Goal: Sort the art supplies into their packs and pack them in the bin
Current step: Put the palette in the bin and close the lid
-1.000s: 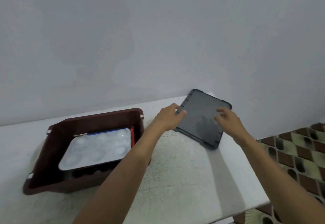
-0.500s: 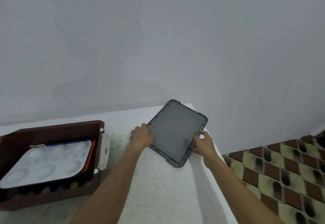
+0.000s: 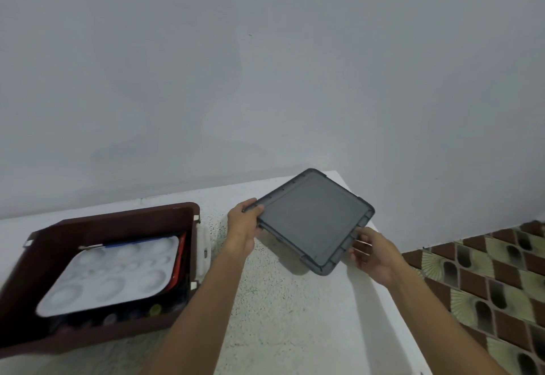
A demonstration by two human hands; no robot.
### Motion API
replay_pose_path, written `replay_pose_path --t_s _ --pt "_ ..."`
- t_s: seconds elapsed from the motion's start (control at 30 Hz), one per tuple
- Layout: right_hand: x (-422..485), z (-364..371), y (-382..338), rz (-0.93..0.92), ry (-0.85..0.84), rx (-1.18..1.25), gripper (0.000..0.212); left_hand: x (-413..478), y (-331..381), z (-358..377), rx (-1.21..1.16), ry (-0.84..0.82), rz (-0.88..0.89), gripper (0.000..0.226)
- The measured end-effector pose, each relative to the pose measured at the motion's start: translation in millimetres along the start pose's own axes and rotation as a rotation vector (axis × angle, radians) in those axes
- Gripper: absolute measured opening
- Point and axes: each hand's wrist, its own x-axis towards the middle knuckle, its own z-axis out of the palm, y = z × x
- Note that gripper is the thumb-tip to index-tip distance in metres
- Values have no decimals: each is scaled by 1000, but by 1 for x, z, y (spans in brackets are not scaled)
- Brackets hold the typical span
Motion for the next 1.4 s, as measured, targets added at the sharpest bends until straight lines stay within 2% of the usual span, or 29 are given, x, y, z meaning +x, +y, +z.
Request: replay_pose_path --t_s 0.17,0.3,0.43,0.5,0.73,0.83,0.9,1.03,1.2,1.4 --pt "-14 -10 -24 -114 -50 328 7 -19 35 -6 -45 -126 43 28" --pt "-38 -4 -41 -158 -114 408 9 -42 65 -31 -267 -179 68 13" --pt "-61 28 -40 -186 -192 272 13 -72 85 -68 -383 -222 64 33" --pt "-74 49 -35 -194 -245 231 12 -87 91 -90 -349 -220 82 30" --pt "-118 124 2 -229 -445 -19 42 -114 109 -187 -200 -58 29 26" --pt "-129 149 22 -253 -441 -70 41 -116 116 -225 43 21 32 23" --pt "-136 165 37 -278 -424 -129 32 -114 120 -251 129 40 63 26" --pt "-141 191 61 -346 -330 -196 18 -115 129 -296 99 64 124 24" --pt "-146 209 72 -381 -291 -322 15 -111 132 -333 25 33 184 24" --pt "-155 231 65 -580 -212 -455 17 -110 132 -351 53 91 230 30"
